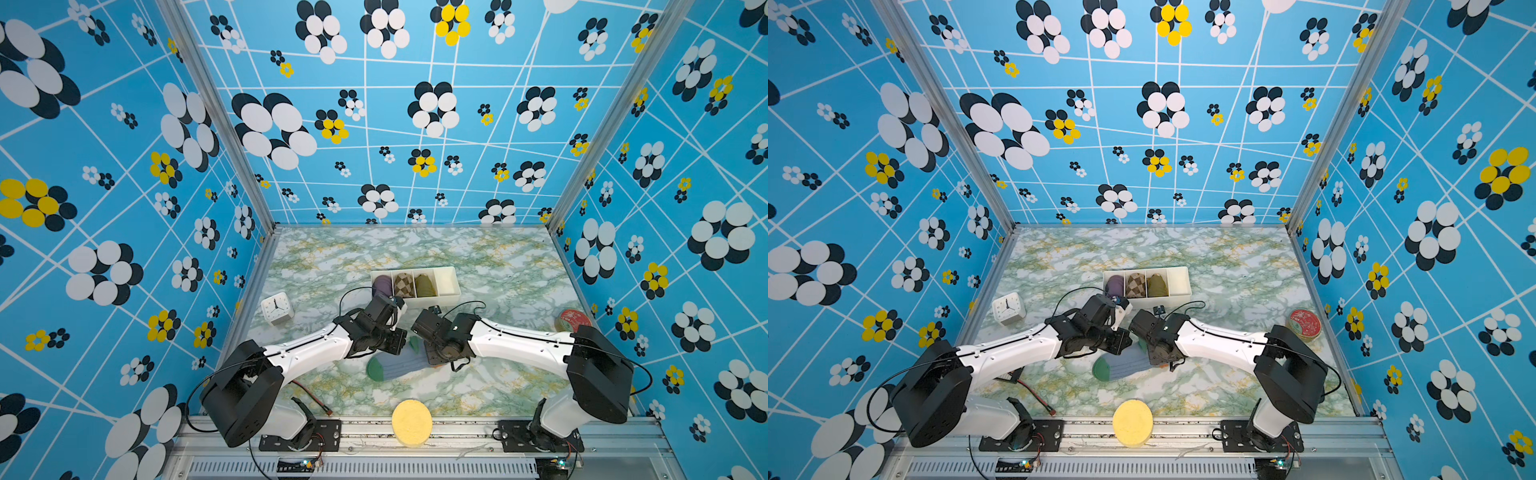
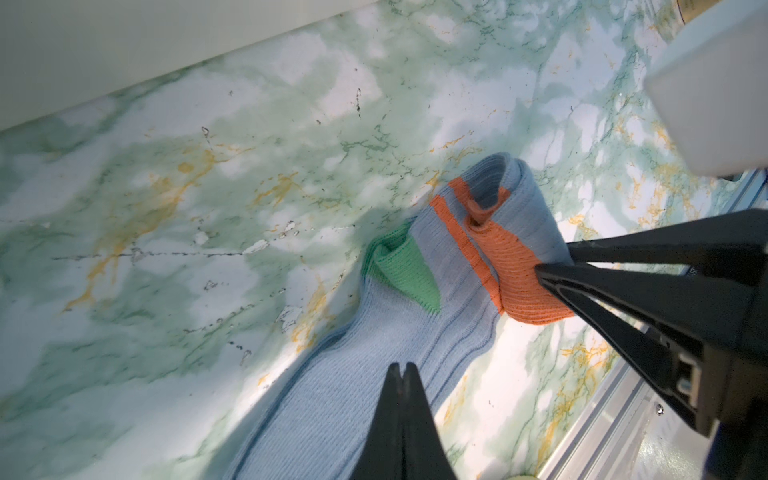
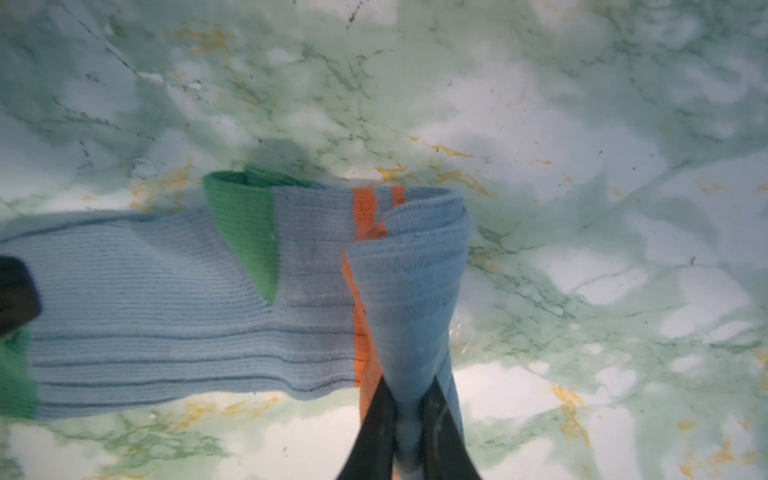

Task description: Roll the socks

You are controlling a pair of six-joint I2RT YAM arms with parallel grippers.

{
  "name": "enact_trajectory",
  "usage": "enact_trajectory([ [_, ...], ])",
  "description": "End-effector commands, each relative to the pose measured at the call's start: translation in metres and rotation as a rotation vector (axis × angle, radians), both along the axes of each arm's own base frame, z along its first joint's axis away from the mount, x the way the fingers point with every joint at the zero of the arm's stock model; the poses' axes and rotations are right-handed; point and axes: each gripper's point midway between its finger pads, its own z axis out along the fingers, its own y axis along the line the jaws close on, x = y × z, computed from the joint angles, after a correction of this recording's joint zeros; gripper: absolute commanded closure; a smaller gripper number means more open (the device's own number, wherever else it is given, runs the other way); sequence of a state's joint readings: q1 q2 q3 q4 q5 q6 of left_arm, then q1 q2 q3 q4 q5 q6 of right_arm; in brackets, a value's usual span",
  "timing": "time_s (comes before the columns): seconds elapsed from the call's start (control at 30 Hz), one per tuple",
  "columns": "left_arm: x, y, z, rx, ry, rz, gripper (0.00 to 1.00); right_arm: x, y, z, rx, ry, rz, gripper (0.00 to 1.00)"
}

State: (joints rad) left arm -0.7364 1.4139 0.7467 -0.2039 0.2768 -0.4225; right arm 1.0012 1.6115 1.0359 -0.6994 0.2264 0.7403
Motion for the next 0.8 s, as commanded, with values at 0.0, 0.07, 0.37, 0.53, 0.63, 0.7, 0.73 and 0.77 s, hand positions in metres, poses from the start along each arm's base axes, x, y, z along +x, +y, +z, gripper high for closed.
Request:
enact_trajectory([
  [0.0, -0.003, 0.005, 0.002, -0.006, -0.007, -0.004, 1.0, -0.001, 0.006, 0.005, 0.006, 0.003, -0.002, 0.82],
  [0.07, -0.002, 0.005, 0.001, -0.005, -0.006, -0.002, 1.0, -0.001, 0.009, 0.005, 0.015, 0.004, 0.001, 0.8],
  [0.37, -0.002, 0.004, -0.001, -0.006, -0.001, -0.009, 1.0, -0.001, 0.021, 0.004, 0.072, 0.016, 0.011, 0.76],
  [0.53, -0.002, 0.004, -0.001, -0.006, 0.002, -0.01, 1.0, -0.001, 0.026, 0.004, 0.097, 0.019, 0.016, 0.73],
  [0.63, -0.002, 0.004, -0.001, -0.007, 0.001, -0.01, 1.0, -0.002, 0.028, 0.002, 0.106, 0.024, 0.02, 0.72],
  [0.7, -0.002, 0.003, 0.0, -0.007, 0.0, -0.011, 1.0, -0.003, 0.03, 0.001, 0.117, 0.029, 0.023, 0.72],
  [0.73, -0.001, 0.003, 0.0, -0.008, 0.001, -0.011, 1.0, -0.004, 0.032, 0.001, 0.128, 0.031, 0.025, 0.72],
  [0.77, -0.001, 0.002, 0.0, -0.009, 0.001, -0.011, 1.0, -0.004, 0.033, 0.0, 0.135, 0.033, 0.025, 0.72],
])
